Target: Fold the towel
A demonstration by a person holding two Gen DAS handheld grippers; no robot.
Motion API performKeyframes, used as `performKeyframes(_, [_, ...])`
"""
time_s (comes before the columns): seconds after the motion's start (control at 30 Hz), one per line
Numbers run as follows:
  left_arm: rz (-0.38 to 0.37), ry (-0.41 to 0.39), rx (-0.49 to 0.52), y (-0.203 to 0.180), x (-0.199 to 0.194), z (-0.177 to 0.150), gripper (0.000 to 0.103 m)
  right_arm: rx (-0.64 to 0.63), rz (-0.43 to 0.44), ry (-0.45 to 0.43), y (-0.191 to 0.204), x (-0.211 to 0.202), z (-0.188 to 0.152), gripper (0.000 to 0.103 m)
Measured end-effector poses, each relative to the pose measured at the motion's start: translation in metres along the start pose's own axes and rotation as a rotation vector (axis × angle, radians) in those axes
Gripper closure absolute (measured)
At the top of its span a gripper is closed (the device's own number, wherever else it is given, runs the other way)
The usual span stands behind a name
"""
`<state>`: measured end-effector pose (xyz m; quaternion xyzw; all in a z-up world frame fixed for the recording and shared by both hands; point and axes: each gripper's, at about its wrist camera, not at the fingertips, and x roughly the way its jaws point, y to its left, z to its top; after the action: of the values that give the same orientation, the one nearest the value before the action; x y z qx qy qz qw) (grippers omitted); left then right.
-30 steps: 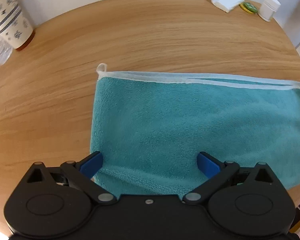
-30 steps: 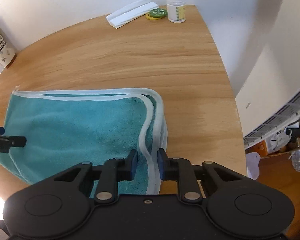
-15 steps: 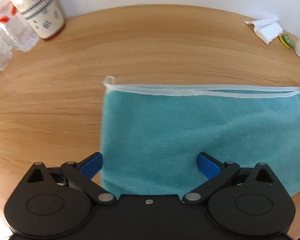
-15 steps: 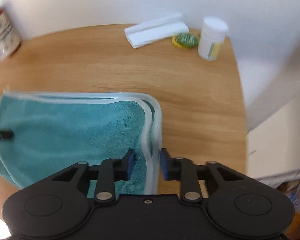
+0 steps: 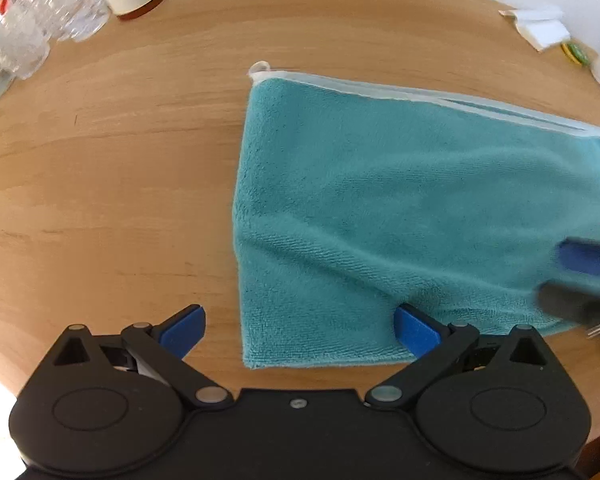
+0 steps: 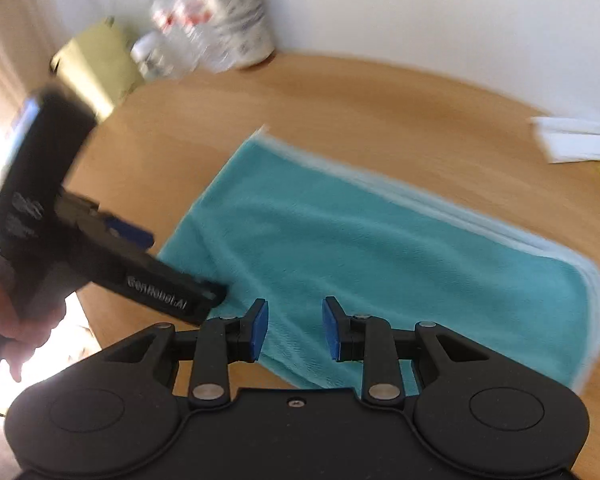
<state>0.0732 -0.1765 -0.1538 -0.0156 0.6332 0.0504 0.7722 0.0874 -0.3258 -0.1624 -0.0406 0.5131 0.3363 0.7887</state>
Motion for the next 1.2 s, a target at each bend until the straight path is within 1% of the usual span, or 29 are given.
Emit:
performKeyframes(0.07, [-0.004,0.009,0.0,0.001,0.001,-0.001,0.0,-0.055,-0.05,0.028,0.005,0.01,-0.003,0.083])
performKeyframes(0.1, [-0.001,0.007,0.018,0.001,0.0,-0.001,0.0,-0.06,-0.074,0.041,0.004,0.012,-0.005,0.085])
performKeyframes(0.17, [0.007,0.012,0.031,0.002,-0.001,-0.004,0.0,-0.005,-0.119,0.067,-0.008,0.003,-0.011,0.089])
performKeyframes(0.27, [0.007,0.015,0.044,0.003,-0.002,-0.006,0.0,0.035,-0.157,0.096,-0.027,-0.01,-0.026,0.09])
performKeyframes(0.33, [0.004,0.027,0.039,0.005,0.0,-0.004,0.0,0.039,-0.176,0.107,-0.031,-0.016,-0.032,0.09])
performKeyframes(0.43, [0.027,0.029,0.069,0.002,-0.003,-0.005,0.0,0.062,-0.21,0.124,-0.043,-0.033,-0.036,0.089])
performKeyframes(0.47, [0.039,0.026,0.082,0.0,-0.005,-0.005,0.0,0.085,-0.197,0.115,-0.048,-0.038,-0.035,0.089])
performKeyframes(0.5, [0.045,0.024,0.089,-0.001,-0.006,-0.006,0.0,0.096,-0.184,0.104,-0.05,-0.041,-0.036,0.086])
performKeyframes(0.57, [0.046,0.03,0.086,-0.001,-0.007,-0.008,0.0,0.097,-0.18,0.084,-0.054,-0.048,-0.038,0.085])
performKeyframes(0.63, [0.041,0.035,0.085,-0.002,-0.007,-0.008,0.0,0.07,-0.23,0.117,-0.058,-0.041,-0.044,0.085])
performKeyframes(0.73, [0.035,0.043,0.087,-0.01,-0.004,-0.003,0.0,0.063,-0.231,0.108,-0.062,-0.042,-0.054,0.086])
performKeyframes(0.8, [0.036,0.046,0.095,-0.007,-0.003,-0.002,0.0,0.077,-0.262,0.131,-0.067,-0.051,-0.062,0.086])
performKeyframes(0.9, [0.061,0.05,0.112,-0.006,-0.002,0.002,0.0,0.103,-0.312,0.157,-0.076,-0.063,-0.068,0.085])
performKeyframes(0.97, [0.033,0.029,0.103,-0.006,-0.012,0.004,0.0,0.102,-0.313,0.145,-0.077,-0.069,-0.066,0.084])
performKeyframes(1.0, [0.014,0.014,0.093,-0.007,-0.016,0.006,0.0,0.103,-0.303,0.115,-0.078,-0.073,-0.063,0.08])
performKeyframes(1.03, [-0.004,-0.004,0.078,-0.008,-0.019,0.009,0.0,0.106,-0.279,0.072,-0.077,-0.076,-0.057,0.079])
performKeyframes(1.13, [-0.038,-0.048,0.052,-0.015,-0.02,0.018,0.0,0.103,-0.212,-0.015,-0.073,-0.068,-0.043,0.072])
performKeyframes(1.2, [-0.032,-0.054,0.043,-0.023,-0.014,0.025,0.0,0.077,-0.213,-0.017,-0.068,-0.052,-0.039,0.07])
